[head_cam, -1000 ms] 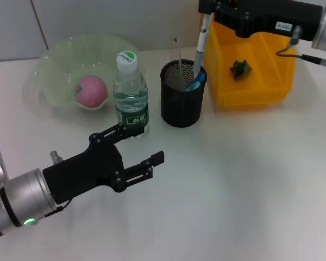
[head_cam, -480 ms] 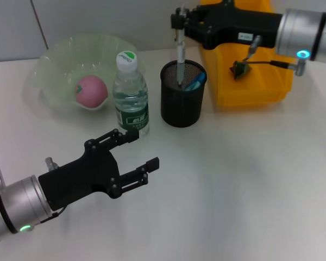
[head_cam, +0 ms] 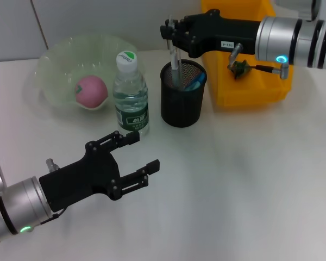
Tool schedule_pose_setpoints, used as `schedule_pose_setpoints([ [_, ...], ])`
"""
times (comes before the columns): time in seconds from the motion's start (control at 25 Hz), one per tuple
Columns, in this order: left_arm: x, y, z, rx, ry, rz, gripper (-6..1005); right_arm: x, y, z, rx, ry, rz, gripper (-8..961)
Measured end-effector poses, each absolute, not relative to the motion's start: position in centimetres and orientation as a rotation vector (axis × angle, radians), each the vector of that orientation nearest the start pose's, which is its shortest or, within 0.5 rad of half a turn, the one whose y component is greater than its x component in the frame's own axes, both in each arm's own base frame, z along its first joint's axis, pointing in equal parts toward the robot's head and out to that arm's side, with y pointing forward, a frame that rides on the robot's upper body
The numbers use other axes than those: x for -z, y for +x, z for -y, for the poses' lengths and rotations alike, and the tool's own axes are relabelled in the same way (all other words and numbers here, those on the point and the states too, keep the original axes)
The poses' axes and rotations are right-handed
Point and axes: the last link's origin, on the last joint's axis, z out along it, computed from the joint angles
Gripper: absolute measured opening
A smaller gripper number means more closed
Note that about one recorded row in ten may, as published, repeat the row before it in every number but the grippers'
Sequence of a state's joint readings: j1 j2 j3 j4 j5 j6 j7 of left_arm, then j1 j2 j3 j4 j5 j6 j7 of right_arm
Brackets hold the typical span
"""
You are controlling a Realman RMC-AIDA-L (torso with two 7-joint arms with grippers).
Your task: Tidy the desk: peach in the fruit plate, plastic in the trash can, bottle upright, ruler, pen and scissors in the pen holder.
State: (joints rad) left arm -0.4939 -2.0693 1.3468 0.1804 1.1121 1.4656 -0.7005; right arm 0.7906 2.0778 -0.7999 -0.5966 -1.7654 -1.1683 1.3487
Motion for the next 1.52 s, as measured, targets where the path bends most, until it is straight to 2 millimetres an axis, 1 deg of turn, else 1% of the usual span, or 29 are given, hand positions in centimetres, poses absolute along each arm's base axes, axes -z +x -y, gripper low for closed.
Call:
schedule_pose_setpoints([
  [0.24,7.2,-25.6,-28.5,1.007,-2.583,0.313,738,0.9,17.3,-43.3,-0.708,-2.503,-0.414,244],
  [0.44,7.1,-25.5,-28.6,1.013,-2.584,0.323,738,1.1,17.5,-43.2,-0.705,-2.500,-0.427,255],
  [0.76,7.1,-25.5,-28.5,1.018,-2.585,0.337,738,0.9,18.1,-43.1,-0.709,-2.485,-0.458,272],
  [1.0,7.0,-25.4,-28.6,1.025,-2.585,0.352,738,0.3,18.6,-42.5,-0.794,-2.451,-0.496,285],
  [1.12,6.7,-25.3,-28.8,1.032,-2.585,0.363,739,-0.4,19.2,-41.3,-0.875,-2.462,-0.526,400],
  [1.16,6.6,-25.3,-28.9,1.034,-2.588,0.370,739,-0.4,19.2,-41.3,-0.875,-2.462,-0.526,438],
  [1.2,6.5,-25.3,-29.0,1.036,-2.594,0.377,739,-0.7,19.5,-40.8,-0.902,-2.462,-0.540,477],
  [1.24,6.3,-25.3,-29.1,1.035,-2.601,0.384,739,-1.4,20.2,-39.8,-0.950,-2.459,-0.570,515],
  [1.28,6.2,-25.3,-29.1,1.032,-2.614,0.388,739,-1.4,20.2,-39.8,-0.950,-2.459,-0.570,613],
  [1.32,6.0,-25.3,-29.2,1.027,-2.629,0.394,739,-2.0,21.0,-38.6,-0.988,-2.467,-0.587,710],
  [1.36,5.8,-25.2,-29.3,1.021,-2.646,0.400,739,-2.0,21.0,-38.6,-0.988,-2.467,-0.587,723],
  [1.4,5.6,-25.2,-29.4,1.011,-2.667,0.407,739,-2.3,21.4,-37.9,-1.003,-2.483,-0.588,735],
  [1.44,5.0,-25.1,-29.7,0.990,-2.708,0.425,739,-2.9,22.3,-36.5,-1.028,-2.519,-0.598,748],
  [1.48,5.0,-25.1,-29.7,0.990,-2.708,0.425,739,-2.9,22.3,-36.5,-1.028,-2.519,-0.598,760],
  [1.52,4.8,-25.0,-29.8,0.983,-2.723,0.435,739,-3.2,23.1,-35.4,-1.033,-2.561,-0.625,773],
])
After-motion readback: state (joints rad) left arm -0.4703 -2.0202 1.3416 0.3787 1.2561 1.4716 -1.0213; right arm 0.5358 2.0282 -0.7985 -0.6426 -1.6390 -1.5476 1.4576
